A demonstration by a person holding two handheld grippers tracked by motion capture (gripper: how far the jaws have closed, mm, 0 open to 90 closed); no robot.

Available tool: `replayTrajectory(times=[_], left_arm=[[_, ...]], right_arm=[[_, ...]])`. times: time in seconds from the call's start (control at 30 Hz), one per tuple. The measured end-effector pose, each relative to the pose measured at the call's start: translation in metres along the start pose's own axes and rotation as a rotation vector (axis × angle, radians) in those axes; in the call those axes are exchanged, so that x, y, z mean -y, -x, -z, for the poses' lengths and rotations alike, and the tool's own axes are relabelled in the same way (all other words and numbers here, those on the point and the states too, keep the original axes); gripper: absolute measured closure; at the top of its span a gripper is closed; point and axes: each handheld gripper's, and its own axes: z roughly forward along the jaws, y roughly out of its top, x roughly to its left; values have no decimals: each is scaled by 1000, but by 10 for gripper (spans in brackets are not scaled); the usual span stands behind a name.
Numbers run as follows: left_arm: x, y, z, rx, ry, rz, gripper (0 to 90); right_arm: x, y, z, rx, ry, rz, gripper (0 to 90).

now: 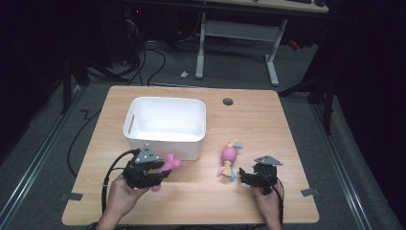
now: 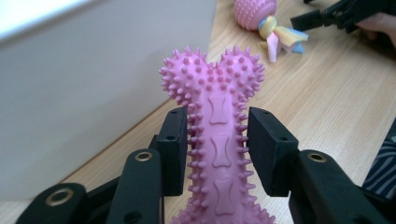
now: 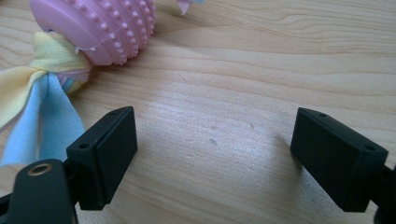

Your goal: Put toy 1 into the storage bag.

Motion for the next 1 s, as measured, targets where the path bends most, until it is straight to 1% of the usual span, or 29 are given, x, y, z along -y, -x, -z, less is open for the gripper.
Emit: replayTrajectory(times=[0.1,0.13,0.17,0.2,0.27,0.3,0.33,0.4,0.5,0.53,0.6,0.7,0.73,0.83,0.93,0.97,1.0], left_arm=[[-4,0,10,-14,13,4,594],[-4,0,10,-14,13,4,594],[-6,2,15,-20,13,-4,594],[-6,2,15,-20,13,-4,593],[-10,4,21,-33,9,-17,593],[-12,4,24,-33,9,-19,594],[-12,4,24,-33,9,-19,593],[-17,4,32,-34,11,-23,594],[-20,5,37,-33,12,-32,594],[-24,4,43,-31,15,-39,594],[-26,4,45,-33,19,-40,594],[-33,1,52,-36,26,-43,594],[-33,1,52,-36,26,-43,594],[-39,-4,56,-43,30,-47,594],[-46,-9,62,-51,46,-43,594],[-49,-13,65,-59,55,-39,594],[-49,-13,65,-59,55,-39,594]], right_arm=[[0,0,0,-1,0,1,147],[0,0,0,-1,0,1,147],[0,-1,0,-2,0,0,148],[0,-1,0,-2,0,0,148],[0,-1,0,-2,0,0,148],[0,-1,0,-1,-1,-1,147],[0,-1,0,-1,-1,-1,147],[0,-1,0,-1,0,0,148],[0,-1,0,-2,-2,0,148],[0,-1,0,-2,-2,0,148],[0,-1,0,-2,-2,0,148],[0,-1,0,-2,-2,0,147],[0,-1,0,-2,-2,0,147],[0,-1,0,-2,-2,-1,148],[0,-1,0,-2,-2,0,148],[0,-1,0,-2,-2,-1,148],[0,-1,0,-2,-2,-1,148]])
